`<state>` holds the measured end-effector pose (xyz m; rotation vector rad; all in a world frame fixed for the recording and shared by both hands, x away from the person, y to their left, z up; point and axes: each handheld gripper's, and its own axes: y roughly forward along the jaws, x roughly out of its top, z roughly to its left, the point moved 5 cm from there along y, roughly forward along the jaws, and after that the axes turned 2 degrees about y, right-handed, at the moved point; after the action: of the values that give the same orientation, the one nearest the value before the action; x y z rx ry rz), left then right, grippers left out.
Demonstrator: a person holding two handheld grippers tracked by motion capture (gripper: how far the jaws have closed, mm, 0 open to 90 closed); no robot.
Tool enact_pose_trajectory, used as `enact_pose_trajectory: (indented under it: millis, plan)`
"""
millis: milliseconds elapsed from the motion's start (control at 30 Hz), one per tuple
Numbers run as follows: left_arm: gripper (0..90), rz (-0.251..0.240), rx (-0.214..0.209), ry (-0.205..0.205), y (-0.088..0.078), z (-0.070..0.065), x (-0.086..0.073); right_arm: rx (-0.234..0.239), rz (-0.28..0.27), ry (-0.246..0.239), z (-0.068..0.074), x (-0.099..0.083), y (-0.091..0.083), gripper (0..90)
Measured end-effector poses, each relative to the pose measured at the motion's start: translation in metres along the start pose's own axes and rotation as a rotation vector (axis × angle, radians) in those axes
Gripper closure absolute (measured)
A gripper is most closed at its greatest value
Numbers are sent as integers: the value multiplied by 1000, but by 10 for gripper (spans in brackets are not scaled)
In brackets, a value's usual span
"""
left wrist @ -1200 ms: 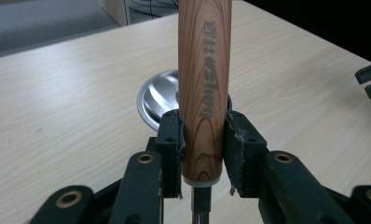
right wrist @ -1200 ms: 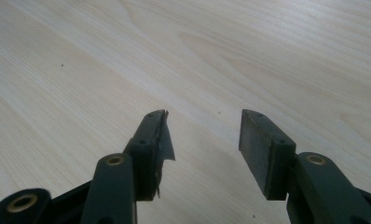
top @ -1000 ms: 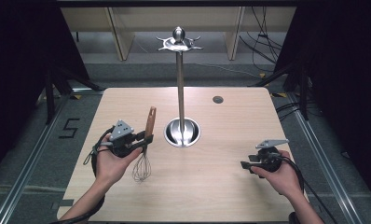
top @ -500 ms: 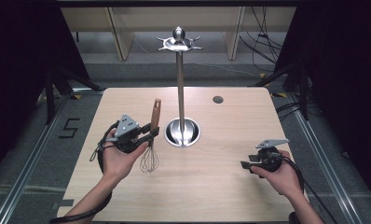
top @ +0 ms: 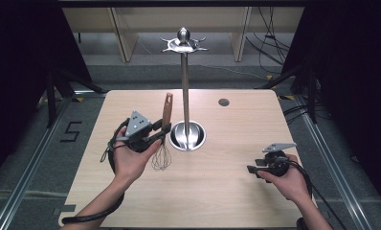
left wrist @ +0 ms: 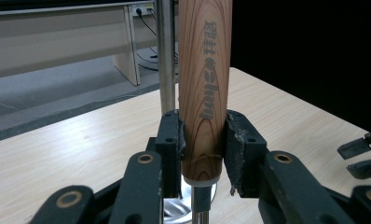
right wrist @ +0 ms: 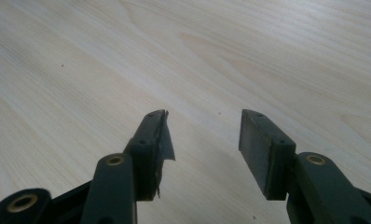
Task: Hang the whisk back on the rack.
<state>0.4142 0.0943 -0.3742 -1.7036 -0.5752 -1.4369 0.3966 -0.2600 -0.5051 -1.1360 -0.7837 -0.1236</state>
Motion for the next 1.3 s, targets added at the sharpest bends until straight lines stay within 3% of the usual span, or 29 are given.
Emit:
enact_pose_trajectory:
  millis: [500,1300]
  plan:
    - [682,-34,29,8,10,-16,17,5,12,1,1,0,-1,520]
    - [682,-62,72,13,12,-18,37,-2,7,-2,0,-1,-1,520]
